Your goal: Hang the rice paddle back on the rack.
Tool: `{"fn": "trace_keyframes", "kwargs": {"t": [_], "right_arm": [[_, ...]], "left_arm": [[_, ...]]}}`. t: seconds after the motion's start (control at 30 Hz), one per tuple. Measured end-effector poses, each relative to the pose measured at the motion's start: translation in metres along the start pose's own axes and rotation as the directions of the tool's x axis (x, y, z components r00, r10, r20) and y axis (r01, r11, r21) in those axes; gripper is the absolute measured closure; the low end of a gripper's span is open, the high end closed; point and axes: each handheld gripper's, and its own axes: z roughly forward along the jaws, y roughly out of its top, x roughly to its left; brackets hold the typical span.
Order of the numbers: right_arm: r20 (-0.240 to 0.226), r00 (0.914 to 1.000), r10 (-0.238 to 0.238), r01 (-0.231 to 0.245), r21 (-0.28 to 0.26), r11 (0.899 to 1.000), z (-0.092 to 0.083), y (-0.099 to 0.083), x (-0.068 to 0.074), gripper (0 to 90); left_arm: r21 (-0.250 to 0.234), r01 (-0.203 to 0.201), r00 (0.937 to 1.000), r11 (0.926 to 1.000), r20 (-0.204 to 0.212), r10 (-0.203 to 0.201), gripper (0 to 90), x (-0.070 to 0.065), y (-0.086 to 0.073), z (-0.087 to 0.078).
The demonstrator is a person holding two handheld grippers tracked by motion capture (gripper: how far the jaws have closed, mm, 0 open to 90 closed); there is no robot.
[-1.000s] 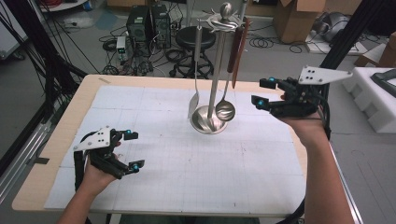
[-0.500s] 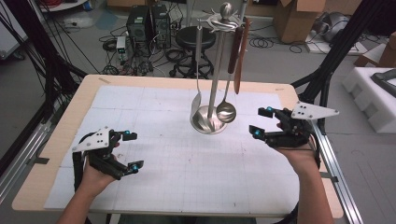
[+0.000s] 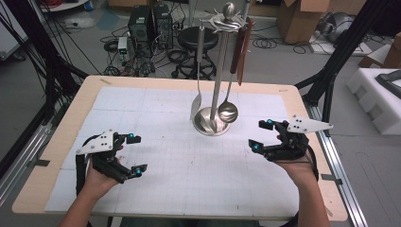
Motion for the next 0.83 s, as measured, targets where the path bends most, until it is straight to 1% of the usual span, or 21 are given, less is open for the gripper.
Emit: {"fn": "trace_keyframes", "kwargs": {"t": [0.1, 0.17, 0.3, 0.47, 0.67, 0.83], "right_arm": [[0.006, 1.0000, 0.002, -0.002, 0.007, 1.000, 0.0006, -0.0020, -0.0002, 19.1], [0.003, 1.0000, 0.004, -0.004, 0.013, 1.000, 0.0012, -0.0025, 0.0000, 19.1], [-0.005, 1.0000, 0.004, -0.004, 0.013, 1.000, 0.0026, -0.0028, -0.0003, 19.1], [-0.003, 1.0000, -0.002, 0.002, 0.025, 1.000, 0.0044, -0.0033, -0.0008, 19.1], [-0.005, 1.0000, 0.003, -0.003, 0.018, 1.000, 0.0049, -0.0023, -0.0009, 19.2], [-0.006, 1.0000, -0.004, 0.004, 0.016, 1.000, 0.0052, -0.0017, -0.0010, 19.1]], "left_arm": [[-0.001, -0.005, 1.0000, 1.0000, -0.002, 0.005, 1.7, 0.0003, 0.0004, -0.0006], [-0.007, 0.005, 1.0000, 1.0000, 0.001, -0.005, 1.7, 0.0001, 0.0003, -0.0008], [-0.003, 0.007, 1.0000, 1.0000, 0.000, -0.007, 1.7, 0.0002, 0.0002, -0.0010], [-0.001, -0.001, 1.0000, 1.0000, -0.003, 0.001, 1.7, -0.0002, 0.0002, -0.0006], [0.003, -0.003, 1.0000, 1.0000, -0.008, 0.003, 1.7, -0.0013, 0.0003, -0.0029], [0.006, -0.002, 1.0000, 1.0000, -0.008, 0.002, 1.7, -0.0020, -0.0004, -0.0027]]}}
